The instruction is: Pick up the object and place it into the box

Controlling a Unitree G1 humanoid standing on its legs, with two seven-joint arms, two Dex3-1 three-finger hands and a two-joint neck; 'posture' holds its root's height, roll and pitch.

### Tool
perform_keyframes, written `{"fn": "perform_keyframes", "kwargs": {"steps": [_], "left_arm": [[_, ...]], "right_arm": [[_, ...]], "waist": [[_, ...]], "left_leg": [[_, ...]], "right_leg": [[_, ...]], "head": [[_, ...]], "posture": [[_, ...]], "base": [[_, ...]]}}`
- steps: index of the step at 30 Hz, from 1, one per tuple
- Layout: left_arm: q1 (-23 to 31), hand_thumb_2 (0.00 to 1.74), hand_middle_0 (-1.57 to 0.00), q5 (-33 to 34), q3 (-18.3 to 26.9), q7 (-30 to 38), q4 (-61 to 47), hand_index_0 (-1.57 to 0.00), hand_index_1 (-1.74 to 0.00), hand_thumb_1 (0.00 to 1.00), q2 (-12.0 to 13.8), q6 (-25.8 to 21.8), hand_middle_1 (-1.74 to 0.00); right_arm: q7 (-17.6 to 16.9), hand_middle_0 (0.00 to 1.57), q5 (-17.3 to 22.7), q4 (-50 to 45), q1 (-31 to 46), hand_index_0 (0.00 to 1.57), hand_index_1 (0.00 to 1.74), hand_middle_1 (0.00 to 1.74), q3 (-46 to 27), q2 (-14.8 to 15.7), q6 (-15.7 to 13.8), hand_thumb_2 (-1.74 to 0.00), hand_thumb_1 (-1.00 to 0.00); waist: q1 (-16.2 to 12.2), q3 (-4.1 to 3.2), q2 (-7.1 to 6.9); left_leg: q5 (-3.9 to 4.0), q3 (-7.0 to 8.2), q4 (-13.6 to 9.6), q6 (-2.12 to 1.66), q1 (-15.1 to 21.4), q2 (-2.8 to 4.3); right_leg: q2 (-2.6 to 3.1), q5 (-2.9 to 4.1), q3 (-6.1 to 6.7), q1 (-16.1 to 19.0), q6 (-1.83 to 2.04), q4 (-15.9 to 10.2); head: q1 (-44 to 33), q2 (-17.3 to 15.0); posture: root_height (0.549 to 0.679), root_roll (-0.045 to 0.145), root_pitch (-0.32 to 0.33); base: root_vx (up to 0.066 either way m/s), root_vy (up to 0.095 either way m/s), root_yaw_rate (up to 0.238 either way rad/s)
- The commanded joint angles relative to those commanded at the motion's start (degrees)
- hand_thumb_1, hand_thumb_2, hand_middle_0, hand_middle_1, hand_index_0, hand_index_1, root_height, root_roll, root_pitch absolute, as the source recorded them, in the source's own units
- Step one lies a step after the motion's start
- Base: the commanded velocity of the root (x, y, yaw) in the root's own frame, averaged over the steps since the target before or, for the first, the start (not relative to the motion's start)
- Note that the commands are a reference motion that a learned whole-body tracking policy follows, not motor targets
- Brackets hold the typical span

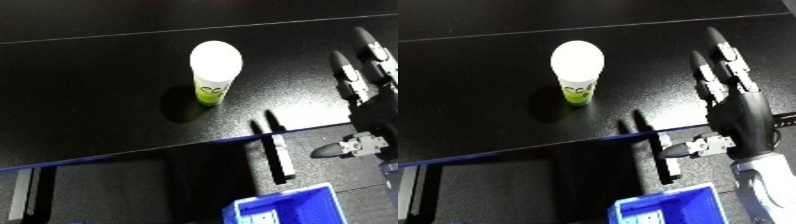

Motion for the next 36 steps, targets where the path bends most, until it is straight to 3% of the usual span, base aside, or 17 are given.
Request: {"fn": "perform_keyframes", "kwargs": {"steps": [6,13,27,36], "left_arm": [[-0.47,0.00,0.00,0.16,-1.09,-0.06,-0.31,0.00,0.00,0.00,0.08,0.55,0.00],[-1.46,0.00,0.00,-0.37,-2.36,-0.29,-0.75,0.00,0.00,0.00,0.34,1.12,0.00],[-2.41,0.00,0.00,-0.60,-4.45,-0.29,-1.71,0.00,0.00,0.00,0.13,2.76,0.00],[-2.99,0.00,0.00,-2.45,-5.50,0.20,-2.47,0.00,0.00,0.00,0.01,3.35,0.00]], "right_arm": [[-0.45,0.00,0.68,6.48,-4.50,0.00,0.00,0.00,3.13,-0.56,2.89,0.00,0.00],[1.04,0.00,1.14,14.26,-9.73,0.00,0.00,0.00,7.17,-0.97,3.72,0.00,0.00],[7.31,0.00,0.85,25.66,-20.89,0.00,0.00,0.00,14.89,0.34,5.40,0.00,0.00],[8.43,0.00,0.49,28.59,-26.15,0.00,0.00,0.00,19.62,2.15,6.50,0.00,0.00]], "waist": [[0.95,0.35,0.69],[1.98,0.54,1.43],[3.87,1.57,2.70],[5.01,2.63,3.43]], "left_leg": [[0.07,-0.13,0.11,-0.02,0.03,-0.28],[0.01,-0.24,0.39,-0.06,-0.16,-0.76],[0.34,-0.45,1.25,-0.37,-1.53,-1.62],[0.41,-0.63,1.88,-0.41,-2.88,-2.39]], "right_leg": [[-0.16,-0.11,-0.01,-0.18,-0.40,0.35],[-0.33,-0.26,0.06,-0.55,-0.65,0.83],[-1.16,0.09,0.02,-2.26,-0.68,1.91],[-1.51,0.16,-0.07,-3.79,-0.59,2.74]], "head": [[3.19,0.50],[7.20,1.32],[13.37,3.76],[15.29,6.31]], "posture": [[0.606,0.043,-0.095],[0.604,0.047,-0.097],[0.601,0.057,-0.096],[0.599,0.062,-0.084]], "base": [[0.017,-0.001,0.048],[0.007,0.018,0.051],[-0.003,0.040,0.066],[-0.004,0.036,0.066]]}}
